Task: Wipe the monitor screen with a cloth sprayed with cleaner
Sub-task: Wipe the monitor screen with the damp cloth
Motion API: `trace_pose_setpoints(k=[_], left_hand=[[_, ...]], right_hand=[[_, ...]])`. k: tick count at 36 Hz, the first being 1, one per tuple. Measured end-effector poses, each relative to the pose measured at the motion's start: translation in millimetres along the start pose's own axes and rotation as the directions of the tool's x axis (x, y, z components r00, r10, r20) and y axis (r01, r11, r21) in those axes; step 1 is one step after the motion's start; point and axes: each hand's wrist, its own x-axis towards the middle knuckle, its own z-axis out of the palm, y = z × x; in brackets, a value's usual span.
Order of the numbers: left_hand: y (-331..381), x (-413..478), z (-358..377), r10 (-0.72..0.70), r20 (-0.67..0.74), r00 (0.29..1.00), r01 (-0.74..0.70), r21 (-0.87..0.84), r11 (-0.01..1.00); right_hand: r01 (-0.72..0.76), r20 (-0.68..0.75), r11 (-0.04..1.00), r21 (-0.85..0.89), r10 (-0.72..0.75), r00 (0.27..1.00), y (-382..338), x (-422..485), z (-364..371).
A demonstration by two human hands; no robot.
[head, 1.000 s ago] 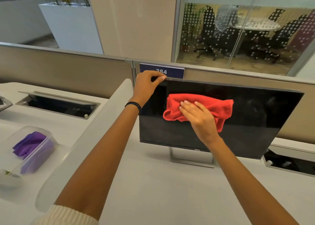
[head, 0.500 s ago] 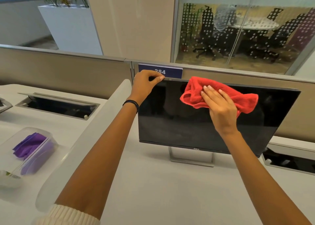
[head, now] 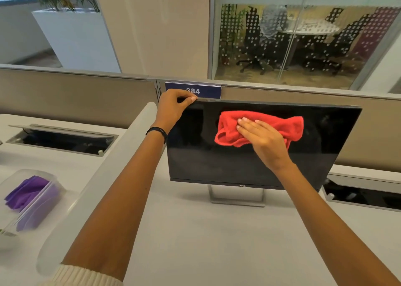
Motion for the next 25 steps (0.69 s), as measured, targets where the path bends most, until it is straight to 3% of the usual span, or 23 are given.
trace_pose_setpoints(k=[4, 7, 19, 22, 25], left_hand=[[1, -2, -1, -0.006, 0.002, 1.000, 0.006, -0.006, 1.000], [2, -1, -1, -0.008, 0.015, 1.000, 0.008, 0.003, 1.000], [1, 2, -1, -0.017, 0.023, 1.000, 0.017, 0.015, 1.000], [1, 1, -1, -0.020, 0.020, 1.000, 0.020, 0.016, 1.000], [1, 0, -2, -0.022, 0.017, 1.000, 0.022, 0.014, 1.000]], right_hand=[[-0.170, -0.146, 0.985, -0.012, 0.167, 0.975, 16, 8, -11], [-0.186, -0.154, 0.982, -0.024, 0.181, 0.971, 16, 5, -10], [-0.036, 0.121, 0.999, 0.025, 0.033, 0.992, -15, -47, 19], [-0.049, 0.043, 0.999, 0.011, 0.048, 0.998, -10, -45, 13], [-0.159, -0.112, 0.987, -0.003, 0.158, 0.981, 1, -32, 0]])
